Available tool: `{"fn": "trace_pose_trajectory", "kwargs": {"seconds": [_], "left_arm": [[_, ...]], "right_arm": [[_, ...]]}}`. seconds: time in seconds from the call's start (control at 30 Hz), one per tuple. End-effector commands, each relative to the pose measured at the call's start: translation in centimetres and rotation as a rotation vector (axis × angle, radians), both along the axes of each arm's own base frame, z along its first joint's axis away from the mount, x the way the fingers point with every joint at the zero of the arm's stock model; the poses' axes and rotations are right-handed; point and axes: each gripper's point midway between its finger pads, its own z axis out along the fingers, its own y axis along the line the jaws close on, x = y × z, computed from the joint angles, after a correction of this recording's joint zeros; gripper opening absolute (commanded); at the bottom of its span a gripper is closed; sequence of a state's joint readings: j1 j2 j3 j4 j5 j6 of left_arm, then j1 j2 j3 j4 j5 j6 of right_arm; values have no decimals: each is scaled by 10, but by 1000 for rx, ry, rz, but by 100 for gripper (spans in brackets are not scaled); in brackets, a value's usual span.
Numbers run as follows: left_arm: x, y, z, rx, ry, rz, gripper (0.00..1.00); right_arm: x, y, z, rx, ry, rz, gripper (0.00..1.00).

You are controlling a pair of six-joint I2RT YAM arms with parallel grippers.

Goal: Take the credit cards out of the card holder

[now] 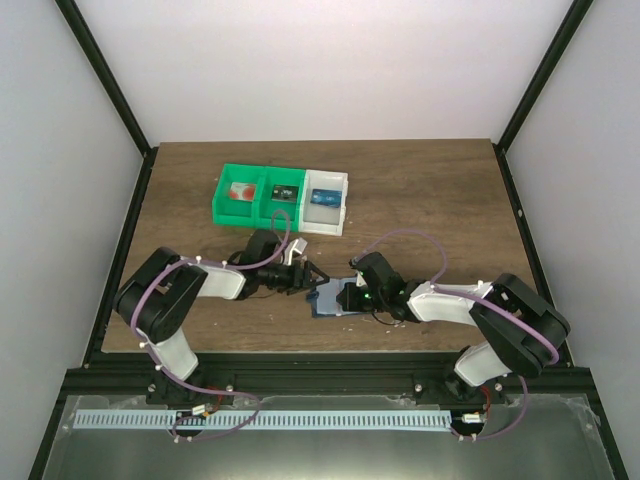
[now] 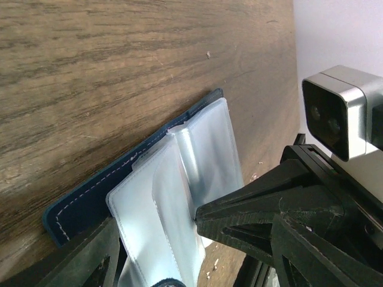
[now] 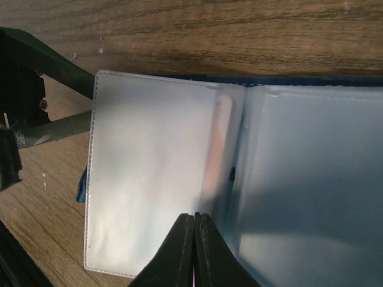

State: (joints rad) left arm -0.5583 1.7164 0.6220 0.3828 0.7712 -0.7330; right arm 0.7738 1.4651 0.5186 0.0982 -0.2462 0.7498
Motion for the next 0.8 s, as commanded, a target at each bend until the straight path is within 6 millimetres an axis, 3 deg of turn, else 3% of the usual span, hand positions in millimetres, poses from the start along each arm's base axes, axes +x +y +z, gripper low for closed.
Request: {"fn": "trace_pose_trajectory", "kwargs": {"seconds": [0.0, 0.47, 0.77], "left_arm": [[-7, -4, 1, -52, 21, -24, 71], [-7, -8, 26, -119, 7, -21, 70], [-12, -11, 21, -142, 46, -32, 69]], "right_arm": [[3, -1, 3, 9, -12, -13, 3], [3, -1, 3, 10, -15, -12, 3], [4, -3, 6, 8, -27, -22, 3]]}}
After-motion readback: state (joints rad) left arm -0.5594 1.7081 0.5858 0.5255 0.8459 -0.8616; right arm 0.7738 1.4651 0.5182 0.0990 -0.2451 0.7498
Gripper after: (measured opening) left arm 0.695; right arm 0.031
